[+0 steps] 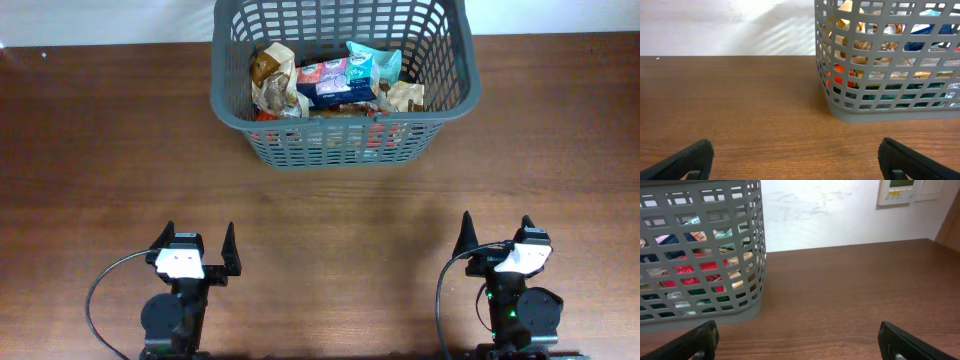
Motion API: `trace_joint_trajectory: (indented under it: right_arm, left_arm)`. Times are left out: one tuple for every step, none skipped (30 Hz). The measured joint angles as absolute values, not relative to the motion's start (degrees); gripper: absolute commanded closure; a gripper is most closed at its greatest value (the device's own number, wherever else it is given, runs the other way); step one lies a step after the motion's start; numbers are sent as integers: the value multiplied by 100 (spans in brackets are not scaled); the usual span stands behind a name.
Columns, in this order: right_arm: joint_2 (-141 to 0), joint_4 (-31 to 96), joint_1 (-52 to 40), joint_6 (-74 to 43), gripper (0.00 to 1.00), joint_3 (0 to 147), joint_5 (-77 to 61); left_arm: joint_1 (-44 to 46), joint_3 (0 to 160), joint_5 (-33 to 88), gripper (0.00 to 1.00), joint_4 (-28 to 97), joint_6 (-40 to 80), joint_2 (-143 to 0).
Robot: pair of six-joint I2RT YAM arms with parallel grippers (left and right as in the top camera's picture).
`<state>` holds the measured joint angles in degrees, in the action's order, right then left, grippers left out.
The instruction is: Pack container
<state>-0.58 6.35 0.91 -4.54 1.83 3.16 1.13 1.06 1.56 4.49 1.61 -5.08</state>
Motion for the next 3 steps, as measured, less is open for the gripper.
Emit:
trace_joint_trajectory:
  right_arm:
    - [-58,635,91,-451,1,183,316]
    - [-58,635,91,-451,1,183,316]
    - [-58,635,91,-451,1,183,316]
  left_arm:
    - [113,106,156,1,449,161,-508]
    - [113,106,156,1,449,161,-508]
    - [113,106,156,1,449,161,-508]
